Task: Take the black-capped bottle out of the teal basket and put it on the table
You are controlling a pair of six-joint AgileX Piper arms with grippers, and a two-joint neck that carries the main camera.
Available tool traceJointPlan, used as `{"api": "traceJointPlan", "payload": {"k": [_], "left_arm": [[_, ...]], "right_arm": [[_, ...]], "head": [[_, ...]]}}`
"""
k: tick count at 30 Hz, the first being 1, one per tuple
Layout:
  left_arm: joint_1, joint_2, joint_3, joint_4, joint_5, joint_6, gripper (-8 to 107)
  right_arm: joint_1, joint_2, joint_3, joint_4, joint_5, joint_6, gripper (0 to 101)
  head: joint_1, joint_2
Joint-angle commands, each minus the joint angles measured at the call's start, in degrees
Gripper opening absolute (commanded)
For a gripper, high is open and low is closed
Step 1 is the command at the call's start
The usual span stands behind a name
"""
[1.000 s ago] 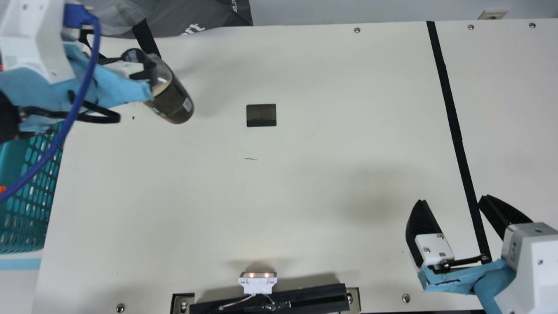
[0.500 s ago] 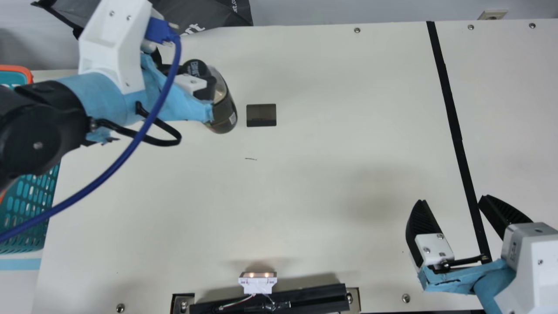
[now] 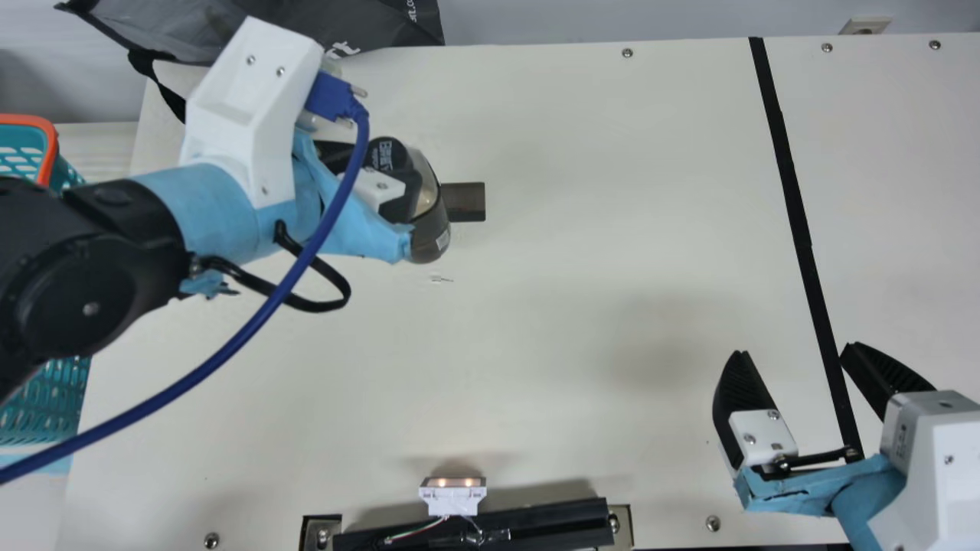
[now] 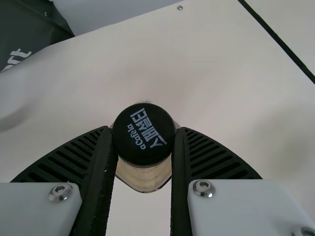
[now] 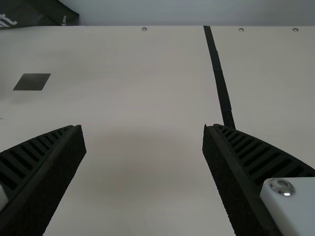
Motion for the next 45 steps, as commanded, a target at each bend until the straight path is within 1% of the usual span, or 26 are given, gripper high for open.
{"api": "traceJointPlan", "payload": {"k": [1,15,26,36,45], "left_arm": [[-0.6,-0.4,0.4,0.0,-0.1,-0.2,0],[-4.8,-1.2,4.8,2.0,-2.2,-2.8,0],[-7.9,-0.5,6.8,4.8,-3.9,-6.1,0],[-8.6,-0.2,8.7,6.3,-5.4,-7.7,0],[-8.5,-0.7,9.9,6.2,-6.1,-8.1,0]], "right_arm": [[0.0,0.0,0.0,0.0,0.0,0.0,91],[0.0,0.0,0.0,0.0,0.0,0.0,91],[0.0,0.0,0.0,0.0,-0.1,0.0,91],[0.0,0.0,0.0,0.0,-0.1,0.0,91],[0.0,0.0,0.0,0.0,-0.1,0.0,91]], "head": [[-0.2,0.5],[-0.2,0.5],[-0.2,0.5],[-0.2,0.5],[-0.2,0.5]]}}
